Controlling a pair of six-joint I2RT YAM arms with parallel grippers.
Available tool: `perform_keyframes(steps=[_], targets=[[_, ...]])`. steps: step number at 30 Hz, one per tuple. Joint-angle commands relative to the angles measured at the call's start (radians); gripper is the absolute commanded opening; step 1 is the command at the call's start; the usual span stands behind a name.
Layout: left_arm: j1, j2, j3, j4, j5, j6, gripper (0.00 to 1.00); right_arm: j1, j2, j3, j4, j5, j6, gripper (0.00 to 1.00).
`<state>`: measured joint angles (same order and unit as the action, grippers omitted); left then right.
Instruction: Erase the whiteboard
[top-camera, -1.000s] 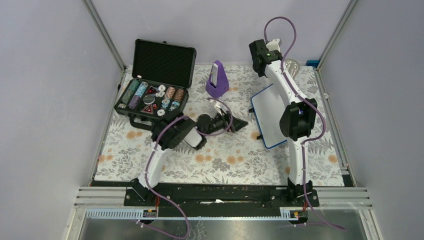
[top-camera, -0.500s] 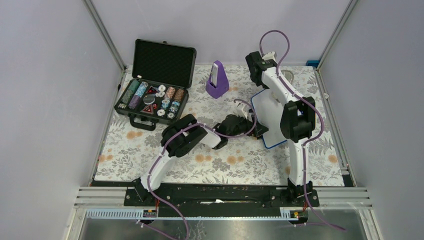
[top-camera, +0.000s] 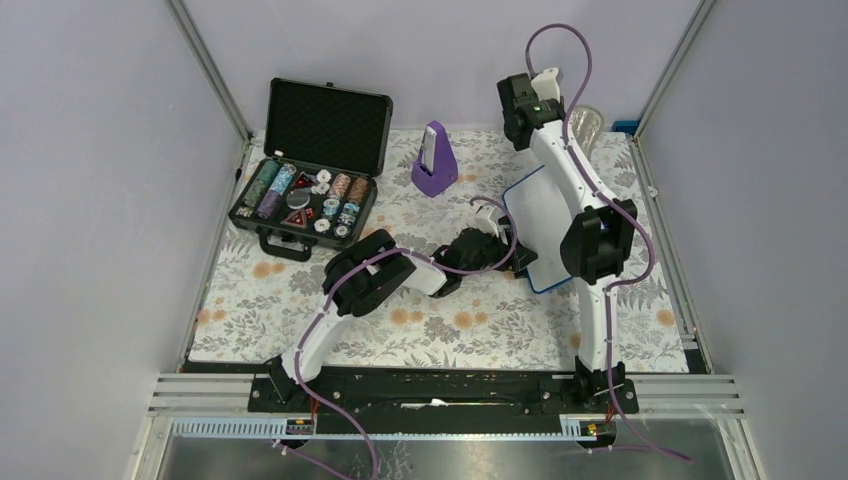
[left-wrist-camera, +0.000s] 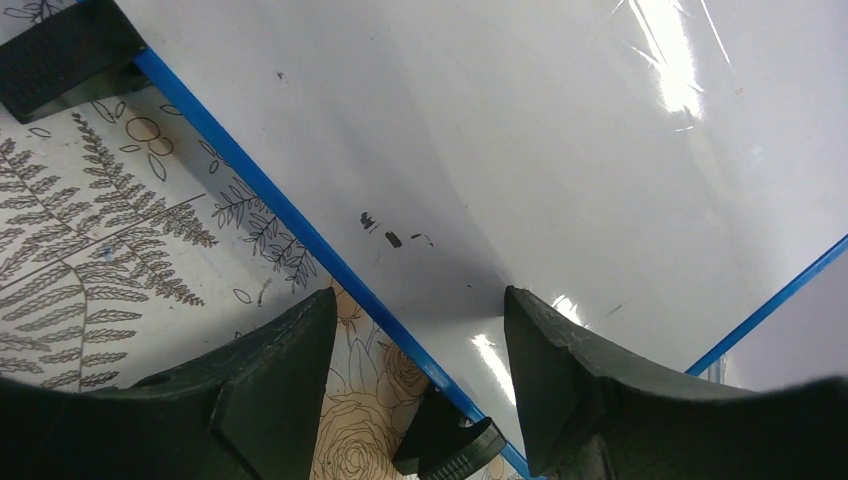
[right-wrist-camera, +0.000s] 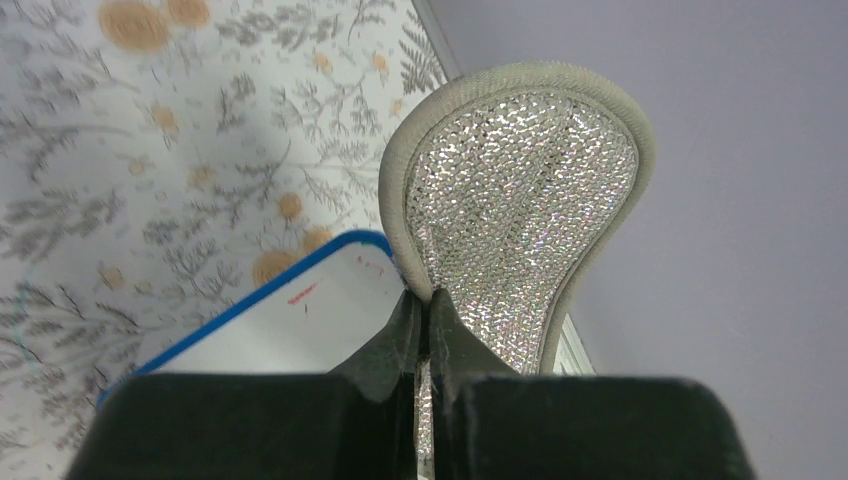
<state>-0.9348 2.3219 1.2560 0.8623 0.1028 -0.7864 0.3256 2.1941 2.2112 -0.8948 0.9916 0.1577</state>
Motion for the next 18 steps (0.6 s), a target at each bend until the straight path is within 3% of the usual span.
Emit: perform_keyframes(steps=[1,5,12,15,18], targets=[[-0.004,0.050,-0.003,-0.208,-0.099,0.028,0.64,-0.012,0.085,0.111,-0.004,0.036,-0.035,0.00],[-0.005,0.049,0.000,-0.213,-0.100,0.027,0.64,-0.013,0.168,0.146,-0.065,0.028,0.014,0.00],[-0.005,0.057,0.015,-0.227,-0.088,0.029,0.64,0.017,0.228,0.016,-0.082,-0.057,0.087,0.00],[-0.005,0.059,0.018,-0.227,-0.083,0.029,0.64,0.072,0.205,-0.099,-0.013,-0.092,0.064,0.00],[-0.004,0.062,0.018,-0.225,-0.073,0.029,0.64,0.091,0.146,-0.165,0.075,-0.241,0.042,0.00]])
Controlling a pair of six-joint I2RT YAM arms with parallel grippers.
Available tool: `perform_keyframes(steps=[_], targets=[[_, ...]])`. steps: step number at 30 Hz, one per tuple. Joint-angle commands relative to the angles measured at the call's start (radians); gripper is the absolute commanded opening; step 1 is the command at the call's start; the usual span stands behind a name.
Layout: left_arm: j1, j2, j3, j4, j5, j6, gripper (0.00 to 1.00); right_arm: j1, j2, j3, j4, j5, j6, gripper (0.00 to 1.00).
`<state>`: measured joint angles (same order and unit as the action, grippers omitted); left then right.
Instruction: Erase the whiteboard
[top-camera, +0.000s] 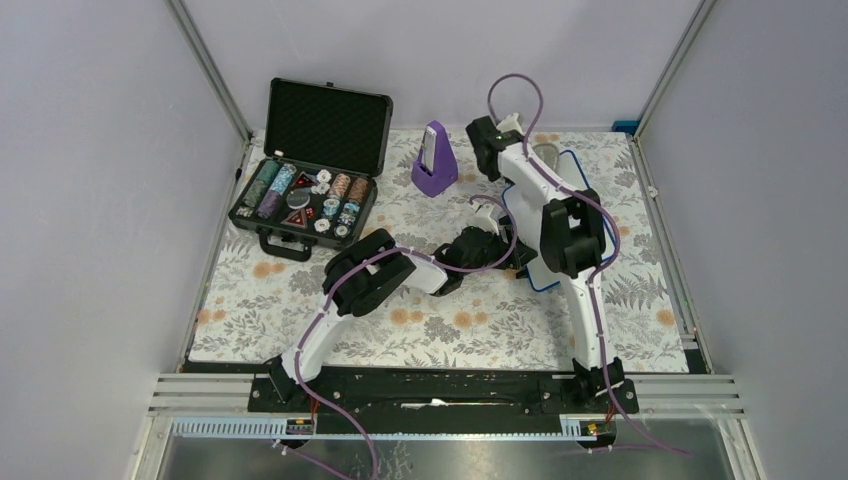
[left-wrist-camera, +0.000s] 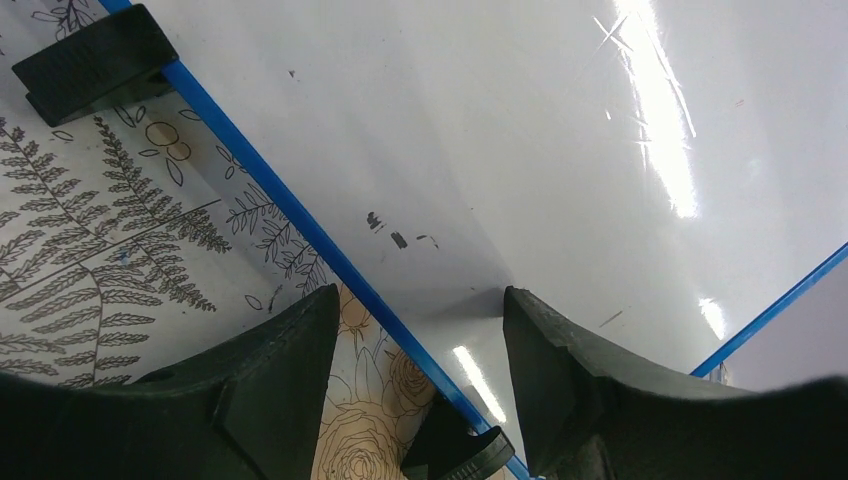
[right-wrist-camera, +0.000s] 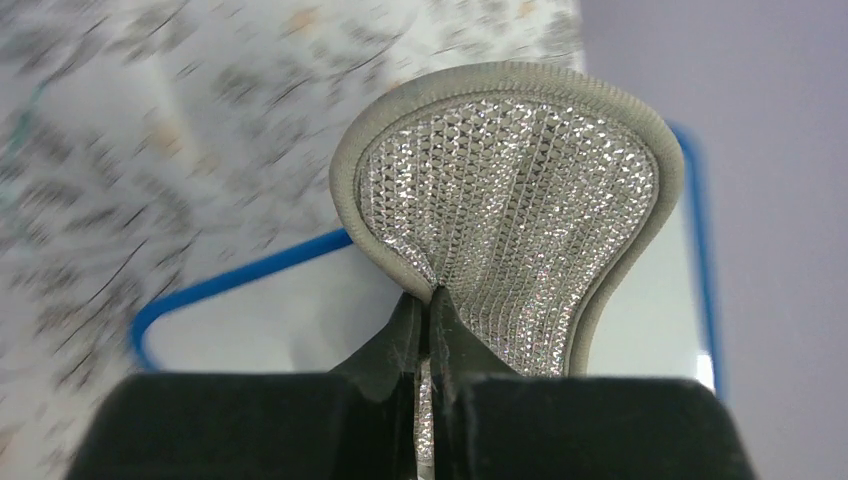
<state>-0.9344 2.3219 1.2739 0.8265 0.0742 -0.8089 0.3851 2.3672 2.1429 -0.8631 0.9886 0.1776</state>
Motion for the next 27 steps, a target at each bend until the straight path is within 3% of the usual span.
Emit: perform_keyframes(steps=[1,6,9,12,17,27], targets=[[-0.004,0.063,-0.001,-0.188,-0.043,0.050,0.64,0.029,-0.050,-0.095,0.054,-0.267,0.026,0.00],[-0.005,0.062,-0.001,-0.187,-0.039,0.047,0.64,0.005,-0.124,0.047,0.049,-0.161,-0.011,0.00],[-0.005,0.063,0.004,-0.191,-0.039,0.044,0.64,-0.056,-0.087,0.255,-0.044,-0.081,0.018,0.00],[-0.005,0.059,0.003,-0.193,-0.037,0.042,0.64,-0.101,-0.042,0.350,-0.088,-0.003,0.016,0.00],[-0.003,0.056,0.002,-0.194,-0.035,0.039,0.64,-0.124,0.014,0.337,-0.074,0.037,-0.003,0.00],[0.000,0.061,0.008,-0.199,-0.033,0.036,0.64,-0.069,0.093,0.209,-0.076,-0.053,0.068,0.00]])
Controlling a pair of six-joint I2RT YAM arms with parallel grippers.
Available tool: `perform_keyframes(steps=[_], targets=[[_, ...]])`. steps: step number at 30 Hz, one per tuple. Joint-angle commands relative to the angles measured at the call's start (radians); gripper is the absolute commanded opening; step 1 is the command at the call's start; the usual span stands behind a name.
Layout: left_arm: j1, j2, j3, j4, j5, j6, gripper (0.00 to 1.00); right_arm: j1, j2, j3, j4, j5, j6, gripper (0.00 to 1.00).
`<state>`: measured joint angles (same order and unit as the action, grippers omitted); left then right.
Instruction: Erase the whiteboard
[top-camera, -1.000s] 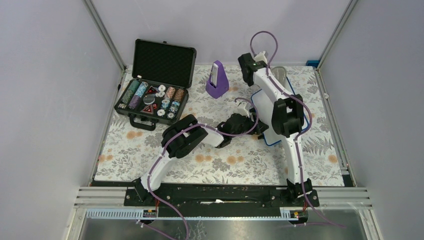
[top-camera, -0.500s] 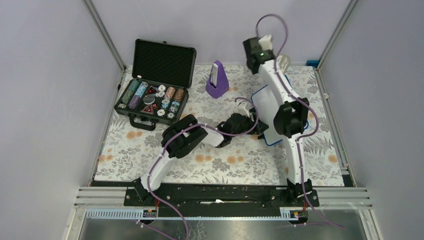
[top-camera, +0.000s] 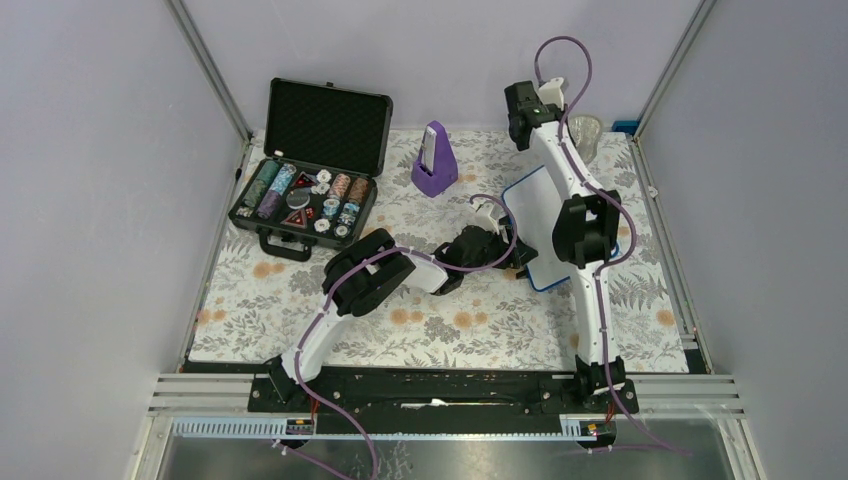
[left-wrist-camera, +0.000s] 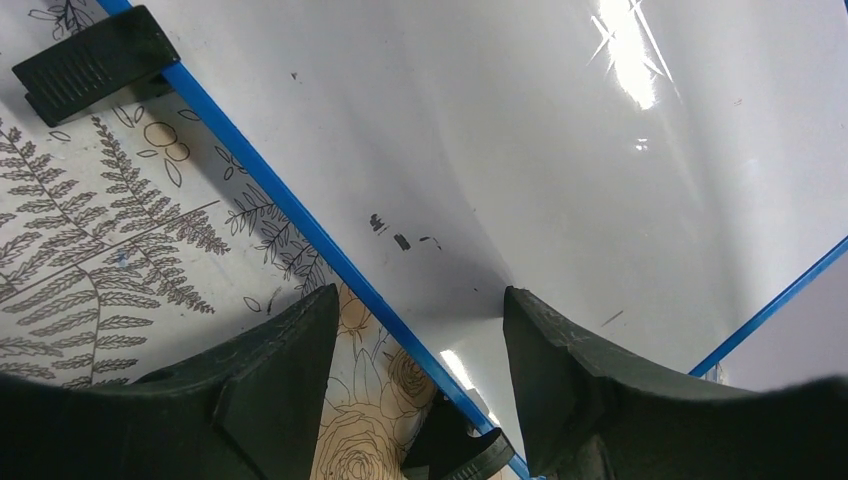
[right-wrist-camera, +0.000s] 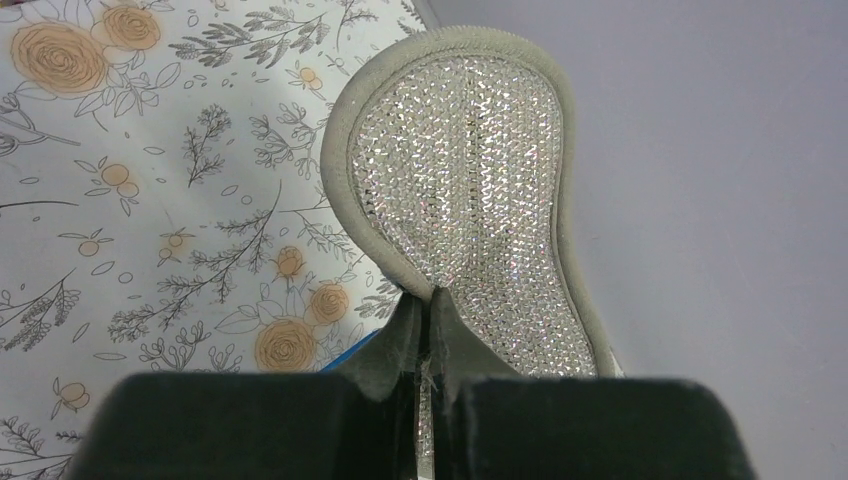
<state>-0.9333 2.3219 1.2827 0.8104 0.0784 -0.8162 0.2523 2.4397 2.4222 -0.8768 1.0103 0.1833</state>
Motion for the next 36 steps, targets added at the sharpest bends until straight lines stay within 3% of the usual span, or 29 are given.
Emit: perform_keyframes(steps=[1,7,10,18,26,36], targets=[[-0.002,0.062,0.001,-0.184,-0.037,0.043,0.64,0.082,0.022,-0.094,-0.058,-0.085,0.066,0.00],[-0.001,0.061,0.000,-0.187,-0.036,0.045,0.64,0.139,-0.012,-0.157,-0.048,-0.281,0.103,0.00],[-0.001,0.055,-0.003,-0.188,-0.038,0.047,0.64,0.145,-0.062,-0.152,-0.033,-0.305,0.087,0.00],[-0.001,0.052,-0.007,-0.180,-0.033,0.045,0.64,0.109,-0.169,-0.022,-0.044,-0.175,0.032,0.00],[0.002,0.048,-0.012,-0.174,-0.029,0.039,0.64,0.039,-0.157,-0.102,-0.061,0.032,0.053,0.00],[0.004,0.051,-0.011,-0.175,-0.026,0.037,0.64,0.078,-0.031,-0.154,-0.068,-0.050,0.079,0.00]])
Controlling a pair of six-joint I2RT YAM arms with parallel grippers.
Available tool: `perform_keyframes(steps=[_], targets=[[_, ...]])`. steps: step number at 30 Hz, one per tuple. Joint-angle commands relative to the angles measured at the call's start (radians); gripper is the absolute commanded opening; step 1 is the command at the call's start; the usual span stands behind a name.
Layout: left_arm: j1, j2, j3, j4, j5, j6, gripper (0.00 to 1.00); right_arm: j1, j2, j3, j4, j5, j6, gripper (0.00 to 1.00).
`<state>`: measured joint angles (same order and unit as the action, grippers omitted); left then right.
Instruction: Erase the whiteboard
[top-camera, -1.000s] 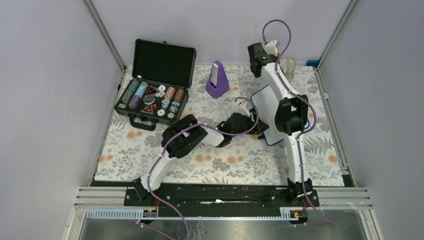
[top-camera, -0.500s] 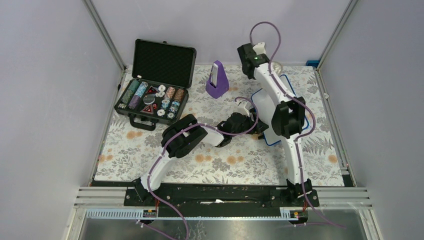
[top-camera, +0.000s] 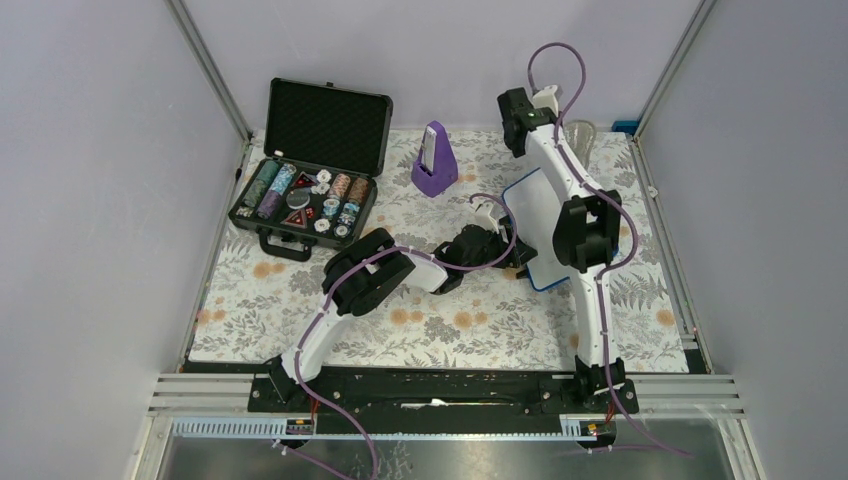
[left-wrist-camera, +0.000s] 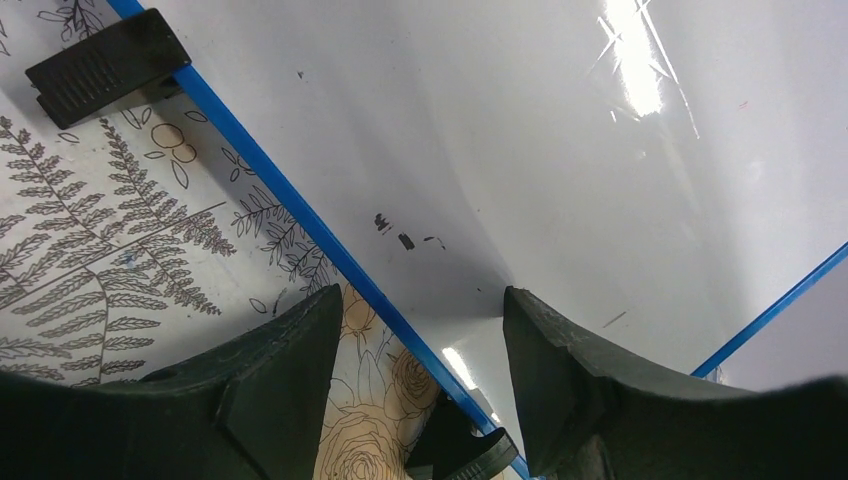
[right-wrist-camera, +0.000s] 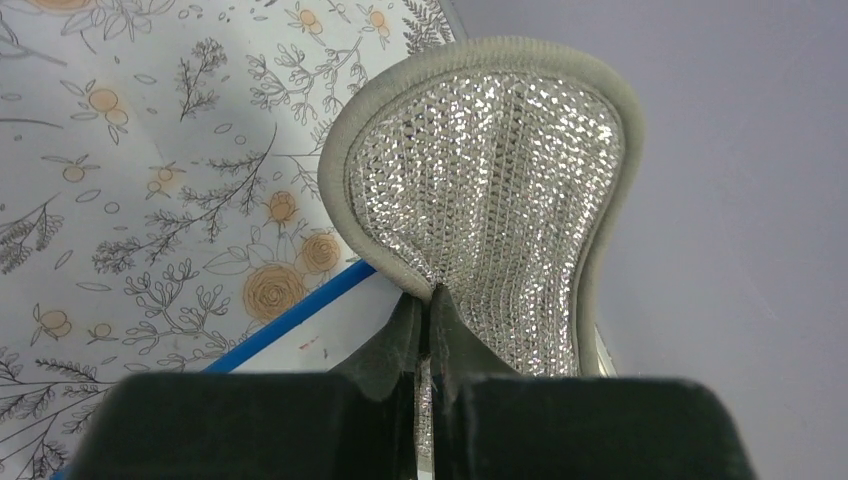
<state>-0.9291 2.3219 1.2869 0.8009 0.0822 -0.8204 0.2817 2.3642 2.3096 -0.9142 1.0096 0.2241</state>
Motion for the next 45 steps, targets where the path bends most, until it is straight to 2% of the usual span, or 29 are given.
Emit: perform_keyframes(steps=[1,7,11,17,22,29,33,36,39,45], targets=[[-0.001,0.052,-0.015,-0.165,-0.030,0.041,0.64,0.067,0.046,-0.058,-0.012,-0.062,0.027,0.00],[-0.001,0.055,-0.014,-0.167,-0.029,0.042,0.64,0.118,0.022,-0.065,0.034,-0.261,0.014,0.00],[-0.001,0.051,-0.017,-0.166,-0.032,0.046,0.64,0.112,-0.041,-0.024,0.033,-0.226,-0.010,0.00],[-0.001,0.049,-0.017,-0.162,-0.027,0.041,0.64,0.036,-0.145,-0.036,0.006,-0.068,0.021,0.00],[-0.001,0.044,-0.022,-0.158,-0.027,0.040,0.64,0.009,-0.112,-0.050,0.007,0.021,-0.004,0.00],[0.000,0.044,-0.023,-0.158,-0.026,0.042,0.64,0.020,0.042,0.026,-0.053,-0.028,0.037,0.00],[0.000,0.043,-0.021,-0.157,-0.025,0.041,0.64,0.077,0.074,-0.032,-0.031,-0.082,0.050,0.00],[0.001,0.046,-0.021,-0.158,-0.024,0.041,0.64,0.138,0.074,-0.081,0.012,-0.132,0.035,0.00],[0.001,0.045,-0.021,-0.161,-0.025,0.043,0.64,0.150,0.054,-0.082,0.017,-0.222,0.045,0.00],[0.001,0.046,-0.020,-0.161,-0.027,0.044,0.64,0.120,-0.063,-0.027,0.019,-0.132,-0.005,0.00]])
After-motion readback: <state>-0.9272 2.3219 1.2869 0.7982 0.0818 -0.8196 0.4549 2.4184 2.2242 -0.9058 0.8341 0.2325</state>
